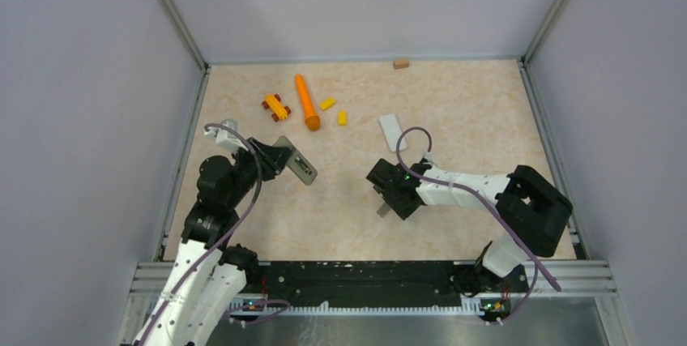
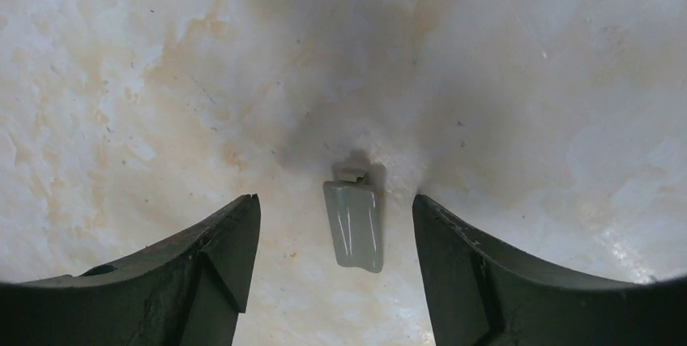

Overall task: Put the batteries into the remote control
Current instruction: Move the battery cover to the center of the board.

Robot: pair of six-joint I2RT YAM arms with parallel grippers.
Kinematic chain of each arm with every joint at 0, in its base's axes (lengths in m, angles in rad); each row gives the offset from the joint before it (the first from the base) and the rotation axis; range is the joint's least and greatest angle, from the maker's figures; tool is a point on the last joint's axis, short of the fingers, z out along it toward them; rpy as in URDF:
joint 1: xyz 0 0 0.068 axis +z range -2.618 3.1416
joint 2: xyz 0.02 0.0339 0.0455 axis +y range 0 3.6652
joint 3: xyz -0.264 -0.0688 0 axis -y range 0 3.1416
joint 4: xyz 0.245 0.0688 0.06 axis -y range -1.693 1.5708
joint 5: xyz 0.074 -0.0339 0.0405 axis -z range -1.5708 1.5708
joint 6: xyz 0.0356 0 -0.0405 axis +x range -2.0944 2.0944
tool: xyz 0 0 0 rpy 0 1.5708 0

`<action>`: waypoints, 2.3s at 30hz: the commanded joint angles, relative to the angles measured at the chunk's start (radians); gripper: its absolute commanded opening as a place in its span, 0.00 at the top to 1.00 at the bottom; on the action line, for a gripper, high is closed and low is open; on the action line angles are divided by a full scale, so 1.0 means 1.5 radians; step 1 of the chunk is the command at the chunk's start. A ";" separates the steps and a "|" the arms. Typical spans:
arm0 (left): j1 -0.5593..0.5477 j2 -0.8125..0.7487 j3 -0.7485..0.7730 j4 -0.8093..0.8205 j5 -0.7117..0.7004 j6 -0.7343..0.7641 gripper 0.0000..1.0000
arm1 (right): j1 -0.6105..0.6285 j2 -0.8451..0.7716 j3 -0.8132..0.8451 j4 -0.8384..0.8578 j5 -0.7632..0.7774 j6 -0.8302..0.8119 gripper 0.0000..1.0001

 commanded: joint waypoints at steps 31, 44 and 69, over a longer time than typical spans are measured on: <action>0.006 0.050 0.064 -0.036 -0.020 0.062 1.00 | -0.132 0.094 0.098 0.135 -0.350 -1.038 0.84; 0.007 0.064 0.058 -0.012 -0.014 0.053 1.00 | -0.132 0.057 0.054 0.007 -0.353 -1.035 0.85; 0.014 0.052 0.081 -0.042 -0.047 0.083 1.00 | -0.073 -0.140 -0.010 0.026 -0.369 -1.467 0.40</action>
